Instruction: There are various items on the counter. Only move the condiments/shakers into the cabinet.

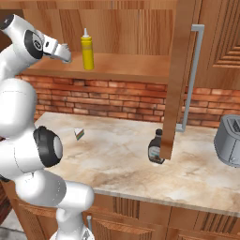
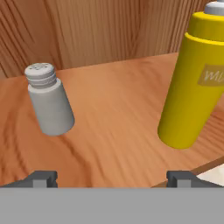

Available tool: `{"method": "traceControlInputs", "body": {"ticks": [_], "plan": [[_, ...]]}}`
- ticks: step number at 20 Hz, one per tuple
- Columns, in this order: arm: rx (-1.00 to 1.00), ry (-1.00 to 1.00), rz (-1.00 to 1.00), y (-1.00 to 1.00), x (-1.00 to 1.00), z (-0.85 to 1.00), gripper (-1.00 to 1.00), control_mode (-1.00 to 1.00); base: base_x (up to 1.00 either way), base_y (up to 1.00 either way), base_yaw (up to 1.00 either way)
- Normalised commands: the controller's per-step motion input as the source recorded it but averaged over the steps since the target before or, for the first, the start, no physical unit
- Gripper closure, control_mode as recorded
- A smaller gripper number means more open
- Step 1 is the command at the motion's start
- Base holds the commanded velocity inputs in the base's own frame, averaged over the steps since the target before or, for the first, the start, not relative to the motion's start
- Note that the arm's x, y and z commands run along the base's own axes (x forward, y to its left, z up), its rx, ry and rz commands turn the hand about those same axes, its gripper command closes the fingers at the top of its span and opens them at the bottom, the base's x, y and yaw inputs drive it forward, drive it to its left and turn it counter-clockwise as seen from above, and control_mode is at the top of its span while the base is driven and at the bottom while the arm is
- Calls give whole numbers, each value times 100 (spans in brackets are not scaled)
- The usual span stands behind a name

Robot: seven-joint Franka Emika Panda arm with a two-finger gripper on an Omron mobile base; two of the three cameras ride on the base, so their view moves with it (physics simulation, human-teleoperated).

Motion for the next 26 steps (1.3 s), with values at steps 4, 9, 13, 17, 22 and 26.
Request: {"method": "traceControlInputs", "body": {"ticks": [4, 9, 13, 17, 22, 26], "plan": [[0, 2, -30, -94, -100, -76, -100, -100, 0, 0, 0], [0, 10, -36, -97, -100, -83, -100, -100, 0, 0, 0], [0, 11, -45, -100, -94, -84, -100, -100, 0, 0, 0], [0, 1, -47, -100, -75, -81, -100, -100, 0, 0, 0], [-1, -5, -29, -65, 0, -44, -100, -100, 0, 0, 0], [-3, -12, -12, -32, 41, -30, -100, -100, 0, 0, 0]]}}
